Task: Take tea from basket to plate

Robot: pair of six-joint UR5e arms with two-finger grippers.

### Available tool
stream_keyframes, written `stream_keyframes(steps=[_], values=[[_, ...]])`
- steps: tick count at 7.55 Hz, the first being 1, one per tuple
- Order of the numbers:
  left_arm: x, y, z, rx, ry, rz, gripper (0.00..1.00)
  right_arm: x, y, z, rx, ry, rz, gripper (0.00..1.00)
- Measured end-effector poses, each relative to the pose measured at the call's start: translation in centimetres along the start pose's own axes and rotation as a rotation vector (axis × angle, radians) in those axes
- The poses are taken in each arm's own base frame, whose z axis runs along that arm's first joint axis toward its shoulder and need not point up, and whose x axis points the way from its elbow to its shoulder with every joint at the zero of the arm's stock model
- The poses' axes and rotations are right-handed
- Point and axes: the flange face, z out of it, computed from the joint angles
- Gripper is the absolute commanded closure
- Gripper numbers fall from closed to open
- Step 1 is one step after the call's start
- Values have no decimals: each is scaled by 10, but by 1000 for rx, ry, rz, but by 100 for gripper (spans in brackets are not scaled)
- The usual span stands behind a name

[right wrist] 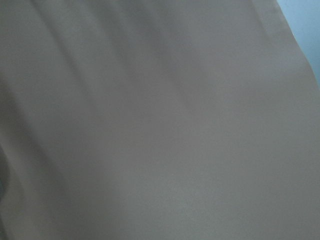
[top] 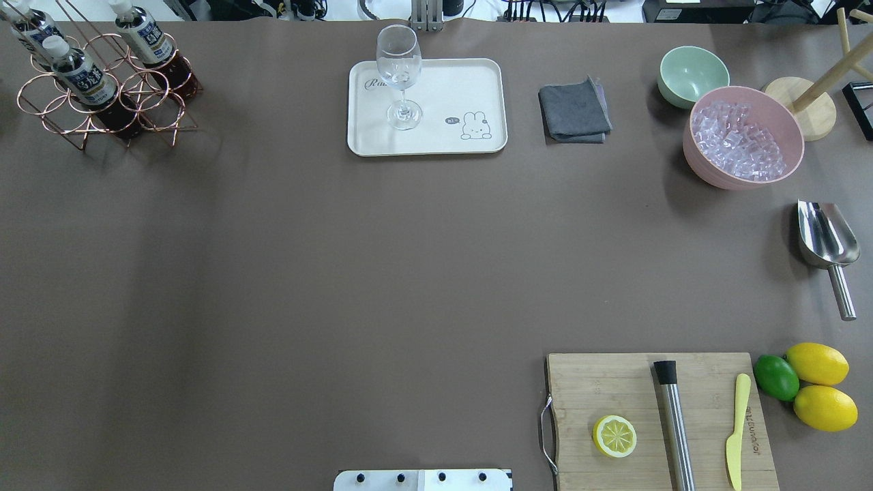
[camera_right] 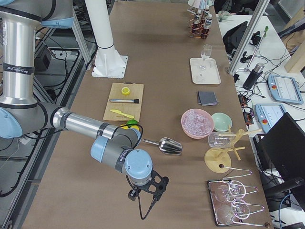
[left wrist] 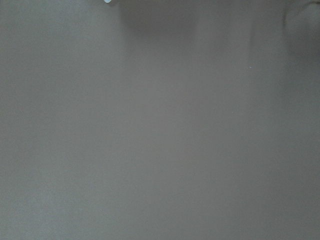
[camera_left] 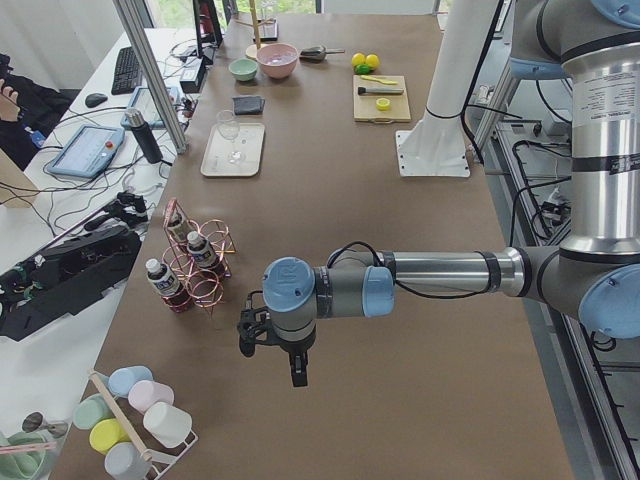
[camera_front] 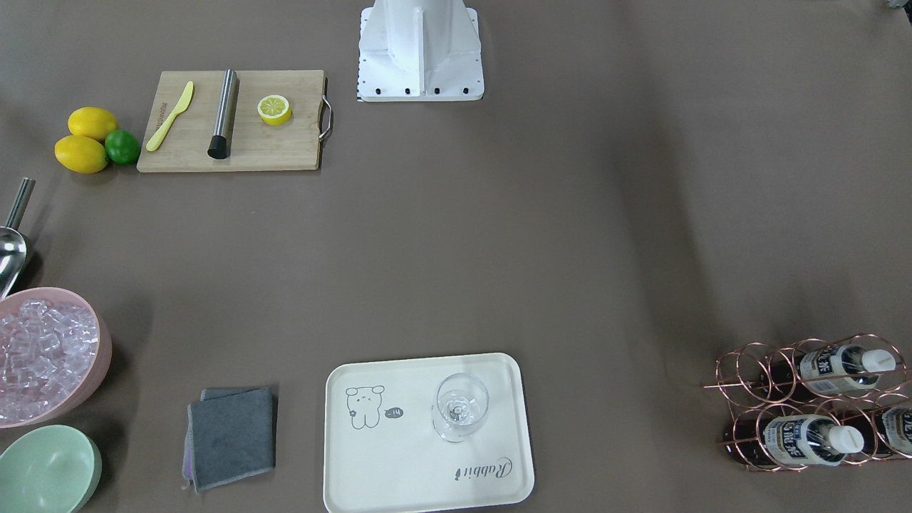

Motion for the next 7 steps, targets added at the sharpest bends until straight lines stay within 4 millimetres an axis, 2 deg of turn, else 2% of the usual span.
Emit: stream_keyframes(steps=[7], values=[[0, 0, 0, 0, 0, 1, 2, 29, 22, 9, -9, -5, 65, 0]])
